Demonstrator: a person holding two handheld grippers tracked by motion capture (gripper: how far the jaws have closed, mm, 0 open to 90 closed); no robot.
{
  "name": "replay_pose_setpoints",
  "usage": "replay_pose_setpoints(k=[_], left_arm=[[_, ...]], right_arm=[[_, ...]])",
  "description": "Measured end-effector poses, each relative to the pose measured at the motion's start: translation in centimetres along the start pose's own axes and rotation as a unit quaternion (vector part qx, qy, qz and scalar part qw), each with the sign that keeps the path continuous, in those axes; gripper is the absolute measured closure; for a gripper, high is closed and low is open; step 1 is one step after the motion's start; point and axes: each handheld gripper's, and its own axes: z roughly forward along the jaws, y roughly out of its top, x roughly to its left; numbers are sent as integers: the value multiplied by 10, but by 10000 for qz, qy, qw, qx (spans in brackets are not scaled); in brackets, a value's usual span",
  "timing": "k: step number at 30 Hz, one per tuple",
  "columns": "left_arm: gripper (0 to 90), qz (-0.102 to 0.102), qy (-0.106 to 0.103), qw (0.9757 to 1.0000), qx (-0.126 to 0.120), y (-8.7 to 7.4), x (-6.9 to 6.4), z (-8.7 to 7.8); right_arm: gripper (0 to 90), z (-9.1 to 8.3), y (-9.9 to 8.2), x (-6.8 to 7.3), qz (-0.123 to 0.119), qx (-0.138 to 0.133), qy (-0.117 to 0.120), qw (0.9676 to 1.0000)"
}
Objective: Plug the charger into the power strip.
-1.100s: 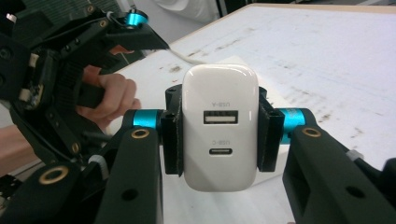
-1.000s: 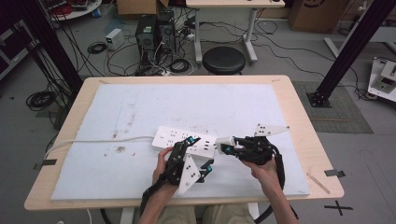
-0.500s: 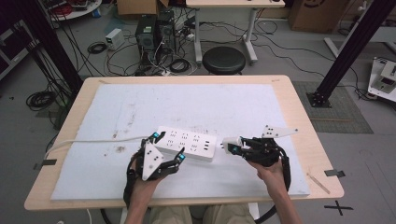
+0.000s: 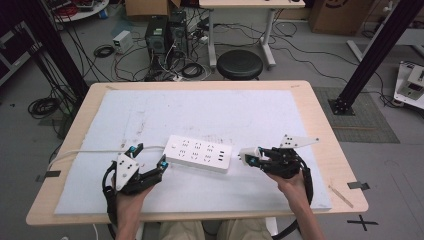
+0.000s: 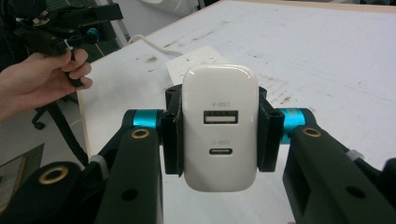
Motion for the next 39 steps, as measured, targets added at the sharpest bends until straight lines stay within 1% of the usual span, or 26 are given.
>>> replay_pose_setpoints(k=[1,2,3,4,6,7,8,10,14,16,18,20,21,22,24,27,28,31,33,34,35,36,38,39], left_arm=[[215,-86,68,9999,81,-2,4,-2],[215,-104,68,9998,123,-3,5,-2],[215,-139,85,9998,151,-4,7,-2],[215,-158,84,9996,206,-5,8,-2],[215,-210,41,9994,255,-7,10,-3],[215,-218,56,9993,299,-8,10,-2],[215,-249,66,9991,323,-9,11,-2],[215,-288,75,9991,302,-10,13,-3],[215,-273,120,9991,289,-11,16,-4],[215,-307,135,9990,286,-11,18,-4],[215,-301,141,9989,331,-12,20,-5],[215,-329,152,9988,319,-13,21,-5],[215,-307,143,9988,343,-13,22,-6],[215,-323,148,9988,339,-13,22,-6],[215,-326,152,9988,325,-13,22,-7],[215,-327,155,9989,303,-13,23,-9],[215,-311,165,9989,300,-13,23,-10],[215,-331,193,9988,304,-13,24,-12],[215,-348,215,9987,304,-13,25,-13],[215,-319,228,9987,323,-13,26,-14],[215,-319,228,9987,323,-13,26,-14],[215,-358,262,9986,294,-13,26,-15],[215,-360,267,9986,296,-14,27,-16],[215,-373,261,9985,304,-14,27,-17]], right_arm=[[630,1,1,0,-2,48,-7,10000],[630,4,3,-1,-65,147,-56,9999],[630,5,4,-1,-100,186,-73,9998],[630,7,5,-2,-150,234,-109,9996],[630,10,8,-2,-166,351,-124,9992],[630,12,9,-2,-228,364,-138,9990],[630,13,10,-3,-240,374,-147,9989],[630,15,11,-5,-220,384,-141,9989],[630,18,12,-7,-218,404,-125,9989],[630,20,13,-7,-216,437,-131,9987],[630,21,14,-7,-248,502,-141,9983],[630,23,16,-6,-299,550,-159,9979],[630,23,18,-6,-305,573,-171,9977],[630,24,19,-6,-351,583,-161,9976],[630,25,21,-5,-344,606,-138,9975],[630,29,27,-4,-429,699,-117,9966],[630,30,29,-5,-483,691,-121,9964],[630,32,33,-5,-507,741,-116,9959],[630,34,37,-5,-526,827,-100,9951],[630,36,39,-6,-614,844,-81,9945],[630,36,39,-6,-614,844,-81,9945],[630,37,42,-6,-609,900,-80,9940],[630,43,53,-7,-756,1123,-99,9907],[630,45,55,-7,-764,1170,-110,9901]])
